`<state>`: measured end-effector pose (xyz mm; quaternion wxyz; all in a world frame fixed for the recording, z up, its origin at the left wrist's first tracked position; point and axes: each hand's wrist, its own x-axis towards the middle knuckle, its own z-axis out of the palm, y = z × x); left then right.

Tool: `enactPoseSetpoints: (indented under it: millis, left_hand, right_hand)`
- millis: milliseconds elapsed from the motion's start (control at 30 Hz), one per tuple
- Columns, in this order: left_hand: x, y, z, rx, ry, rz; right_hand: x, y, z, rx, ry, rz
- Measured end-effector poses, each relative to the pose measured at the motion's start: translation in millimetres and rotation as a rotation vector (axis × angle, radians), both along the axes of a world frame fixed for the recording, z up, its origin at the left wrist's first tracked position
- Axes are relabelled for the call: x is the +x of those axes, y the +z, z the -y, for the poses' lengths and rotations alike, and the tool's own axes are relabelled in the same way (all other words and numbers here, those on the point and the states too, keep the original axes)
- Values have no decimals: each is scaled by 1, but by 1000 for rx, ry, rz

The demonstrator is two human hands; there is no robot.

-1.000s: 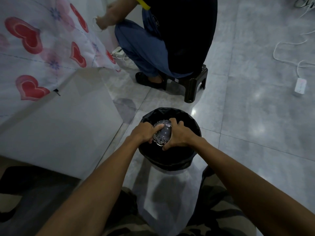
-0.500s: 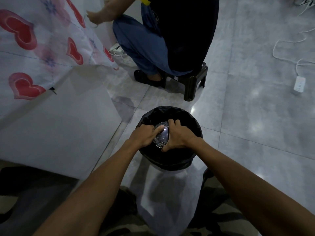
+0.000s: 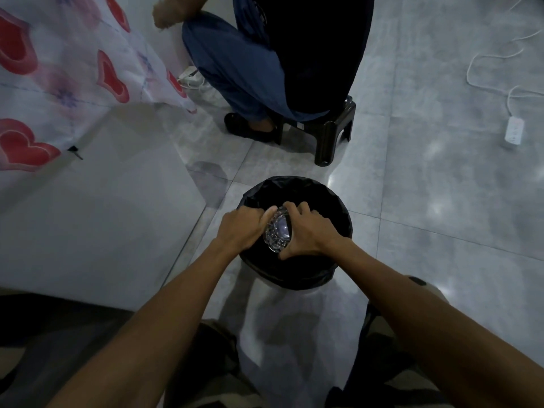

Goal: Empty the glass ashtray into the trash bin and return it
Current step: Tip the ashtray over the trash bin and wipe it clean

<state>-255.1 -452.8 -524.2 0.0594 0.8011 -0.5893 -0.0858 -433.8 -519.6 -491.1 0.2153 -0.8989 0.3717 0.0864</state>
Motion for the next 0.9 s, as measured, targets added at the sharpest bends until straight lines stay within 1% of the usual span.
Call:
enactPoseSetpoints:
  millis: [133, 200, 267, 400, 500, 633, 767, 900]
  left_hand:
    - [14, -8, 8, -231, -30, 152]
    - [23, -13, 14, -263, -7, 190]
    - [30, -20, 18, -200, 42, 166]
    - [43, -33, 24, -60, 93, 41]
    - [44, -39, 24, -9, 72, 44]
    - [40, -42, 26, -17, -3, 30]
    - [33, -37, 27, -21, -127, 41]
    - [31, -37, 29, -13, -128, 69]
  right_hand:
    - [0, -7, -4, -32, 35, -30]
    - [-1, -9, -5, -46, 51, -43]
    - [-3, -11, -3, -62, 56, -51]
    - [-14, -8, 10, -87, 60, -97]
    - [-23, -1, 22, -74, 30, -119]
    - [-28, 3, 27, -79, 23, -142]
    - [-25, 1, 23, -88, 108, -152]
    - [-20, 1, 21, -139, 191, -167]
